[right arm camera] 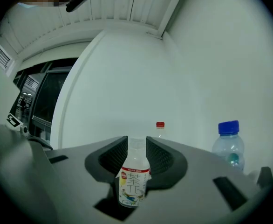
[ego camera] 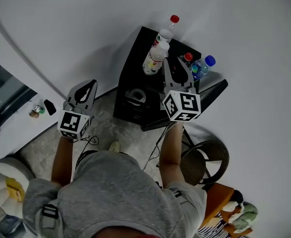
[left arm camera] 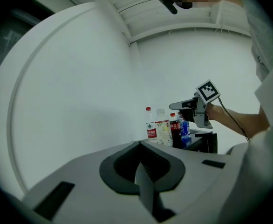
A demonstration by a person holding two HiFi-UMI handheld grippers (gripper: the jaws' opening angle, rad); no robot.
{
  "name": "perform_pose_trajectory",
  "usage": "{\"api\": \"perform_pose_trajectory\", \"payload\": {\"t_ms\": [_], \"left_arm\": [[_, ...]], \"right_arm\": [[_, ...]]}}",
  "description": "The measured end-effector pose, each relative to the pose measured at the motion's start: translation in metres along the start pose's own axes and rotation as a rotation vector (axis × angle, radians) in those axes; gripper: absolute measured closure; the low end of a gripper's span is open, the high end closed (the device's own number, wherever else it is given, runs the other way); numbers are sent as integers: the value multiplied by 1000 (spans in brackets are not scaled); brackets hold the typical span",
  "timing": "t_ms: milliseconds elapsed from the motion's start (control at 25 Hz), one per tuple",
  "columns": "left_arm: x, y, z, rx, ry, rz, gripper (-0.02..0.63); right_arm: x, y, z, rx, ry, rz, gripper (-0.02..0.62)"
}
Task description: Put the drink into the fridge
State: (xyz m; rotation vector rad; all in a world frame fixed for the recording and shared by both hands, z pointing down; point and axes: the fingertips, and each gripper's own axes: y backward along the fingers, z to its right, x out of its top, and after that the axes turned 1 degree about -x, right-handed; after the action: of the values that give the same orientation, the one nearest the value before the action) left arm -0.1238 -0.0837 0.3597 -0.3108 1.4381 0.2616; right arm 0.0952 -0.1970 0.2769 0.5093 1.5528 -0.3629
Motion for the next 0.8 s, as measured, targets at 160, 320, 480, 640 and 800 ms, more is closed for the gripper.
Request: {"api": "perform_pose_trajectory", "payload": {"t_ms": [160, 320, 480, 640, 800], "left_arm": [[-3, -2, -6, 19, 2, -8, 601], [-7, -4, -10, 36, 9, -21, 601], [-10, -6, -12, 44, 13, -26, 601], [-11, -7, -15, 57, 14, -29, 601], [-12, -8, -19, 68, 18, -32, 601]], "right_arm": [[-3, -17, 4, 10, 1, -22, 454], [-4, -31, 2, 33, 3, -28, 419], [-8, -42, 2, 50, 7, -50, 396], [-13, -50, 2, 63, 5, -68, 391], [-13, -54, -1, 78, 6, -75, 391]]}}
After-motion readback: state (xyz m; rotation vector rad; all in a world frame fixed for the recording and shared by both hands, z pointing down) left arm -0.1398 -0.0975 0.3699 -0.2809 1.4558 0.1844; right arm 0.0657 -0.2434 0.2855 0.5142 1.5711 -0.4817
